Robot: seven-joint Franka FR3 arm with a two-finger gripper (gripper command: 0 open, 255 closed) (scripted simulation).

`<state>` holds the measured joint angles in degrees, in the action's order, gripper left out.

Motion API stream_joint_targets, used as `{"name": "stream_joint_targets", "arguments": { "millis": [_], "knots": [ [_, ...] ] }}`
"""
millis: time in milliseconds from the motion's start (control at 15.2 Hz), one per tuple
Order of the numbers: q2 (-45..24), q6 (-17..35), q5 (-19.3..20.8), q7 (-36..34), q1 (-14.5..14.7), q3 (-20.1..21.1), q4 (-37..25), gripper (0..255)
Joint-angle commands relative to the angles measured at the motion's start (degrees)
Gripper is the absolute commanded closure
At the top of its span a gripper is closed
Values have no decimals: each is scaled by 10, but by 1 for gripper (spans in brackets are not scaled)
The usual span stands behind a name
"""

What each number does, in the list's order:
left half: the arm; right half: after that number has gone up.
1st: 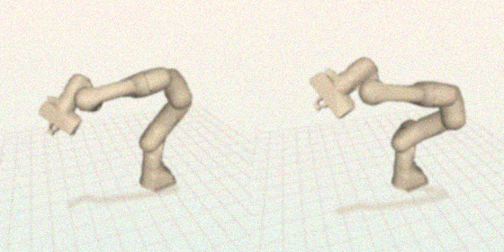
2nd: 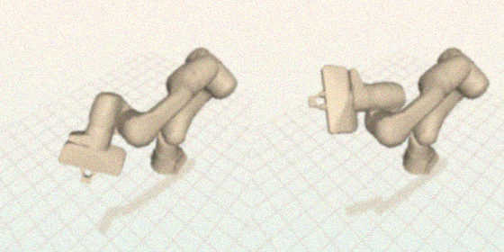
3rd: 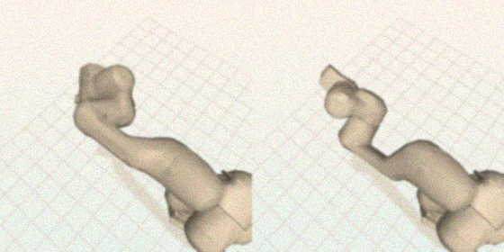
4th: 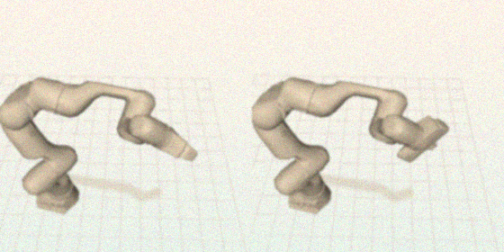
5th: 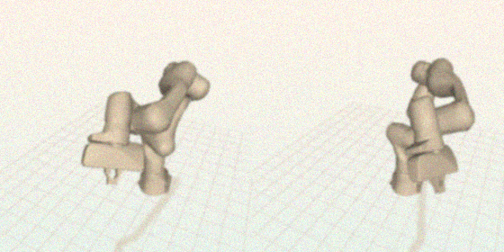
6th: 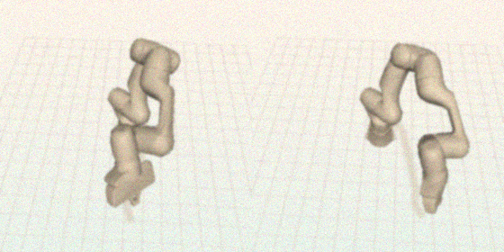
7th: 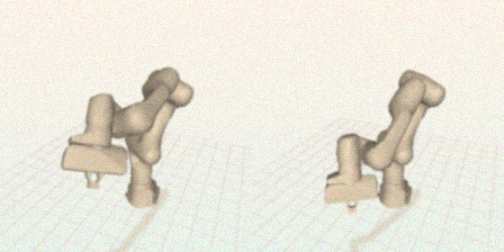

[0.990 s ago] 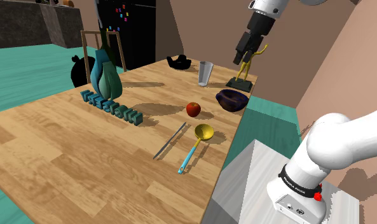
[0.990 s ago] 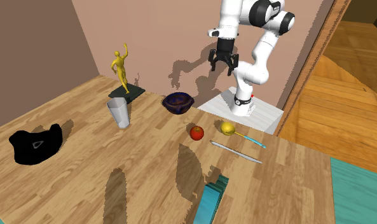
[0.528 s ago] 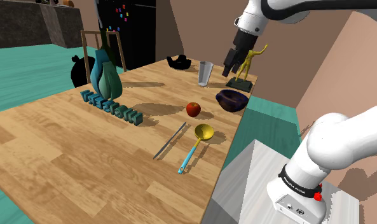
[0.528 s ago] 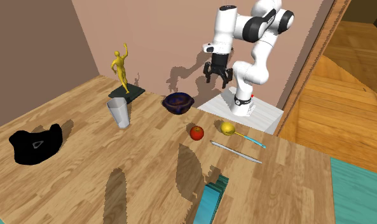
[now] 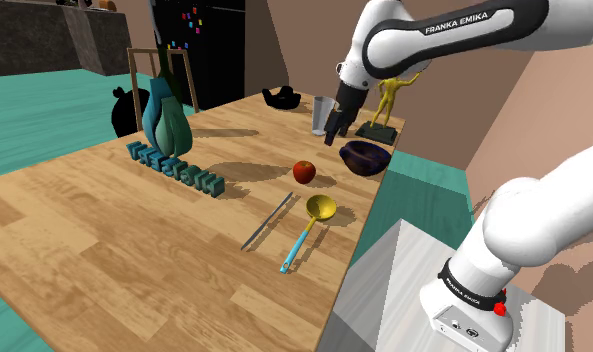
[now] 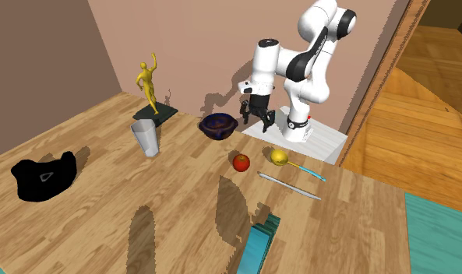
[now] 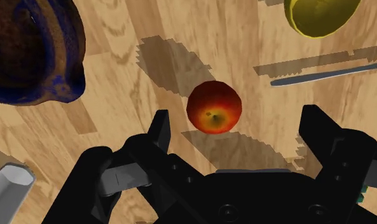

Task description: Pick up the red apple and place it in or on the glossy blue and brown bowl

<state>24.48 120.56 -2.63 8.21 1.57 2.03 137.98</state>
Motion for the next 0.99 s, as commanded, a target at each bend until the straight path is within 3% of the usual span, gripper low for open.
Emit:
{"name": "stream_joint_targets", "arguments": {
  "millis": [0, 462, 924],
  "knots": [
    [-35, 38, 6, 4, 0, 3, 6, 0],
    [-177, 147, 37, 6, -1, 13, -14, 0],
    [-213, 196, 42, 3, -2, 13, -2, 0]
  ]
}}
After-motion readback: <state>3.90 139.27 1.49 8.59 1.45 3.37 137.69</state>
